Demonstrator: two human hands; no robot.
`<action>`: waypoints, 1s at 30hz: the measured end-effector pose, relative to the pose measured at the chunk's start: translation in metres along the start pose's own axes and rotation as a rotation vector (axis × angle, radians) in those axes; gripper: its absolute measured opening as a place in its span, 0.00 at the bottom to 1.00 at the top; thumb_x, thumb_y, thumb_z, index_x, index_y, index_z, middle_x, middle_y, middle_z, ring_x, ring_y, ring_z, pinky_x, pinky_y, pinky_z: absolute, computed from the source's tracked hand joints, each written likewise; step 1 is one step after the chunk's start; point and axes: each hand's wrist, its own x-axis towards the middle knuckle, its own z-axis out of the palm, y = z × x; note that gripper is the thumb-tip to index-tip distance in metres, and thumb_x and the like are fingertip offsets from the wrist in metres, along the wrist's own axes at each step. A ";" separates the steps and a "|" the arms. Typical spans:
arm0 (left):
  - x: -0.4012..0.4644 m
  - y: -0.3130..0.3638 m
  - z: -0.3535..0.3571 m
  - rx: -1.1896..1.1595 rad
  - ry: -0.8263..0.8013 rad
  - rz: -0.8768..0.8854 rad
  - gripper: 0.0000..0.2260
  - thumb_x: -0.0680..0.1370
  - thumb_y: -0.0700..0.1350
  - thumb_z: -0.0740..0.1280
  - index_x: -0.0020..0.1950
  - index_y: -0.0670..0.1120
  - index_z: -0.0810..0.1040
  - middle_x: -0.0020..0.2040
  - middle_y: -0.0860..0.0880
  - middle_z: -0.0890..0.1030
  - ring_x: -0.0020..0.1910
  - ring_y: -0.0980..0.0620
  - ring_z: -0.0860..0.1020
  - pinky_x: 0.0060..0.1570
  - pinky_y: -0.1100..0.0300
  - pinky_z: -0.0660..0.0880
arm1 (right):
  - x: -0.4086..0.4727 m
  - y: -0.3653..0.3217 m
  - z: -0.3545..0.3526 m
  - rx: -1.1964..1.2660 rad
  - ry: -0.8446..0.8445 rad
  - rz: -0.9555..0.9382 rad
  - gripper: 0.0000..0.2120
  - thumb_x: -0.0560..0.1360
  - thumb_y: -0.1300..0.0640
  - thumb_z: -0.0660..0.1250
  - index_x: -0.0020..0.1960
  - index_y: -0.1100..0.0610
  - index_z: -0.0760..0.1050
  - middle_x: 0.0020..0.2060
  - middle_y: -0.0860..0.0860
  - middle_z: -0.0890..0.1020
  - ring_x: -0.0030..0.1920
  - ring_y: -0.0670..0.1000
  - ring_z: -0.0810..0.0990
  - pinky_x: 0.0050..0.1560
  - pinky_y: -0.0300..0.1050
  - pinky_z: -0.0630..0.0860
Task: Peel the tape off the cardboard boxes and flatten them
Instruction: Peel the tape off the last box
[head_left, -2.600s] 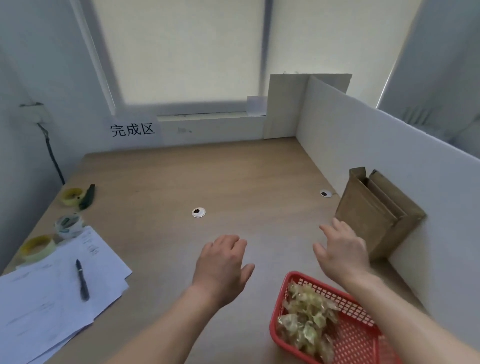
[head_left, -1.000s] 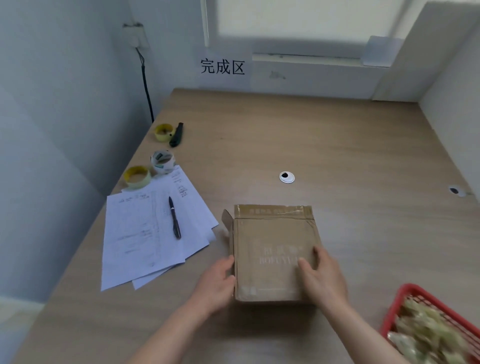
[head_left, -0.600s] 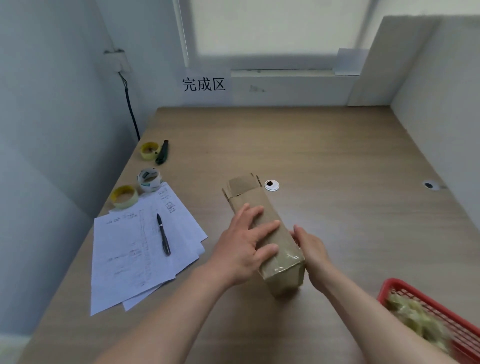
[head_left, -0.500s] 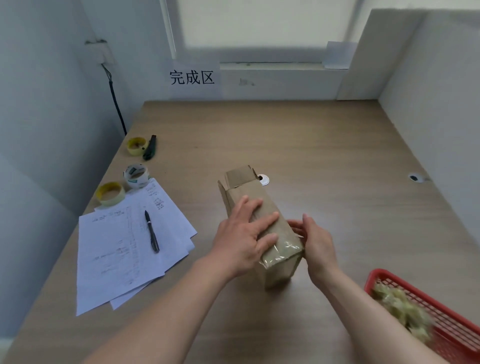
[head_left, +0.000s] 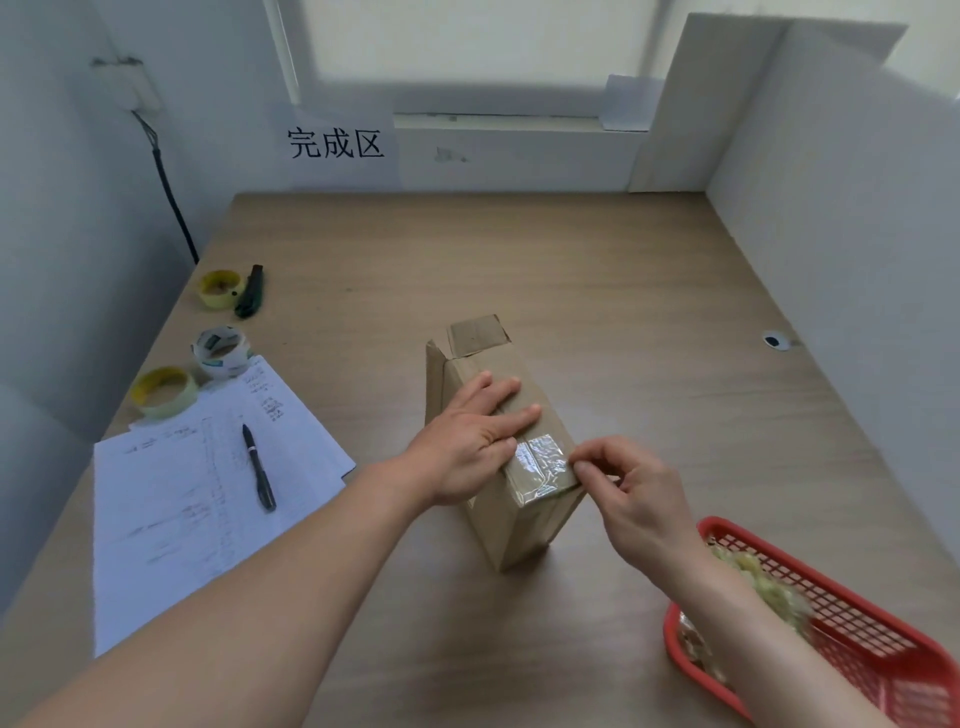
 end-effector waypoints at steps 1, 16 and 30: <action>-0.001 -0.002 -0.001 -0.009 0.001 0.003 0.22 0.84 0.45 0.59 0.77 0.57 0.64 0.81 0.56 0.51 0.79 0.56 0.41 0.77 0.60 0.42 | 0.001 -0.002 -0.001 -0.035 -0.016 -0.018 0.11 0.74 0.65 0.72 0.45 0.48 0.81 0.41 0.42 0.82 0.44 0.42 0.81 0.42 0.38 0.77; -0.005 -0.002 -0.006 0.076 -0.026 -0.079 0.23 0.83 0.48 0.57 0.77 0.64 0.61 0.80 0.64 0.49 0.79 0.61 0.42 0.75 0.42 0.53 | 0.004 -0.019 -0.001 -0.510 -0.059 -0.218 0.05 0.77 0.61 0.68 0.43 0.56 0.77 0.40 0.50 0.77 0.40 0.52 0.75 0.41 0.45 0.68; -0.008 0.003 -0.008 0.155 -0.056 -0.103 0.23 0.84 0.50 0.55 0.78 0.64 0.59 0.81 0.63 0.47 0.79 0.58 0.41 0.75 0.41 0.53 | -0.014 -0.021 -0.001 -0.256 -0.005 -0.040 0.29 0.70 0.61 0.75 0.69 0.51 0.74 0.55 0.45 0.77 0.52 0.46 0.79 0.46 0.40 0.72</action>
